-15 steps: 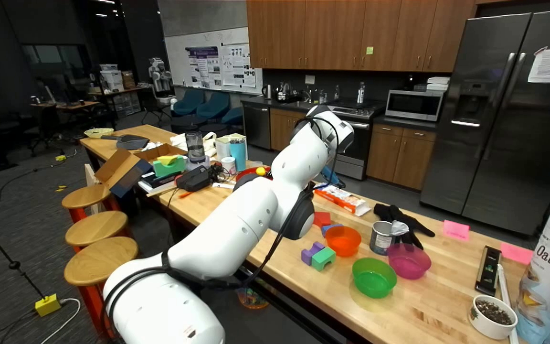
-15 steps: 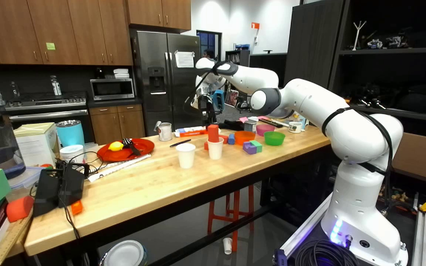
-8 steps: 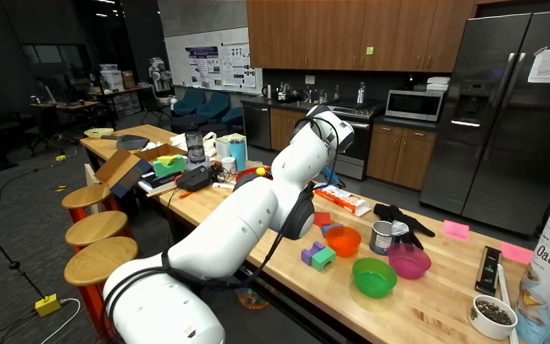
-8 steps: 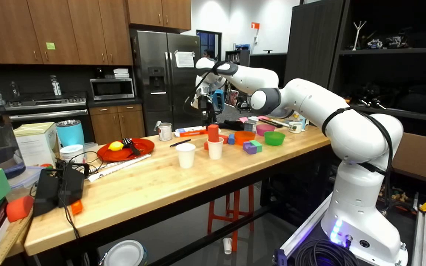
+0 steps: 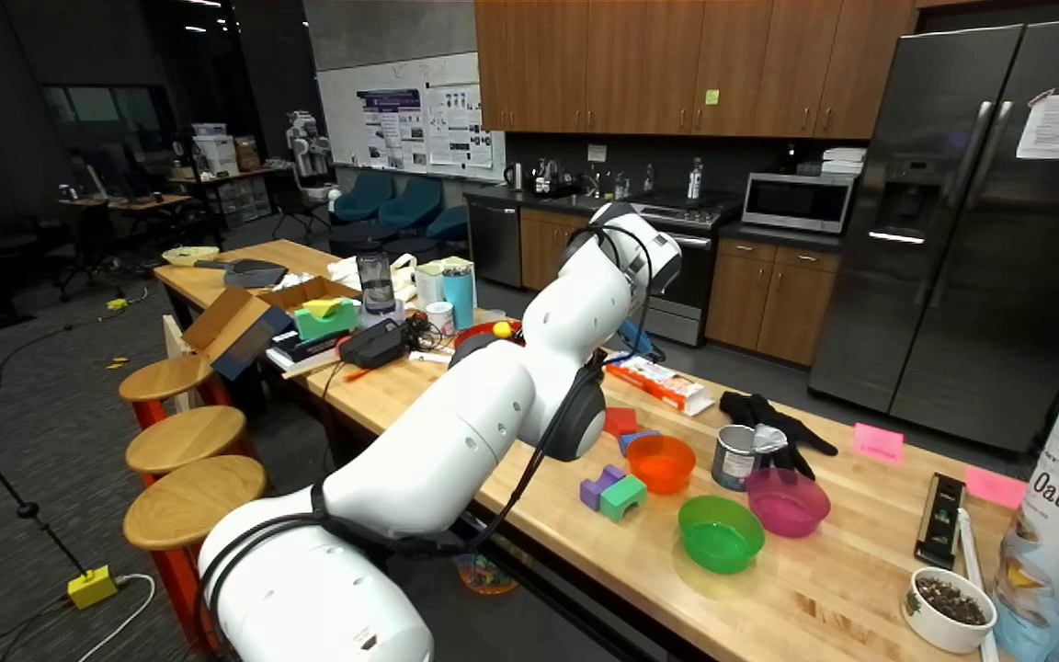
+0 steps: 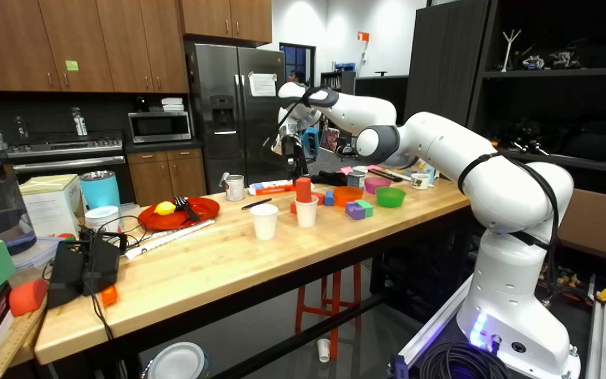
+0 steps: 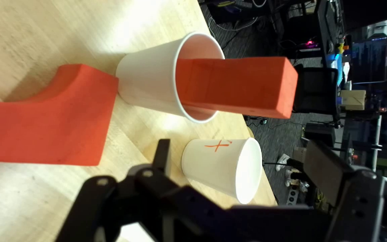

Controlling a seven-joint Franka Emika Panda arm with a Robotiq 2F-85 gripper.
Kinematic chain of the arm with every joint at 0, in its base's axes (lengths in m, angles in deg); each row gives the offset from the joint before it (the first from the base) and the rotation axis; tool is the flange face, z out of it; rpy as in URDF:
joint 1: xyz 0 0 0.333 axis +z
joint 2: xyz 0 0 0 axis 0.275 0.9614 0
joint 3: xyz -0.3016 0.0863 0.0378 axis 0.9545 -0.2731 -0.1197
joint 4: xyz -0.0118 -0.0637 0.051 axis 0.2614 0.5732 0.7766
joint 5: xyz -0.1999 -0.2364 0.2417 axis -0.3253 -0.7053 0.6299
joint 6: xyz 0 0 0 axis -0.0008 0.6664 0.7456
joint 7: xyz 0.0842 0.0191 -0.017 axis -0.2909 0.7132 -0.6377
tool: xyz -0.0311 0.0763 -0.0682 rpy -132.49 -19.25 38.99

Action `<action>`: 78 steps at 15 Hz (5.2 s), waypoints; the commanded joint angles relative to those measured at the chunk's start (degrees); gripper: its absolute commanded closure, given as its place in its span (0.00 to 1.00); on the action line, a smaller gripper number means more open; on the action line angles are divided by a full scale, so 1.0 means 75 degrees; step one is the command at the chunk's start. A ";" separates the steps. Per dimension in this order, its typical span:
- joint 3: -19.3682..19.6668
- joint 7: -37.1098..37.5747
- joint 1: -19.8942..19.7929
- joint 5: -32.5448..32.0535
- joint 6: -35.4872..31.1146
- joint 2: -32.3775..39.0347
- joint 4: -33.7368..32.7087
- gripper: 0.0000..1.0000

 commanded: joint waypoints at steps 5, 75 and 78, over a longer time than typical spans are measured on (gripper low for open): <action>-0.0013 0.0319 -0.0026 0.0104 -0.0056 -0.0012 0.0022 0.00; 0.0619 1.9553 0.1258 0.1706 -0.6759 -0.0440 -0.0125 0.00; 0.1099 2.0717 0.1601 0.1130 -0.6735 -0.0761 -0.0132 0.00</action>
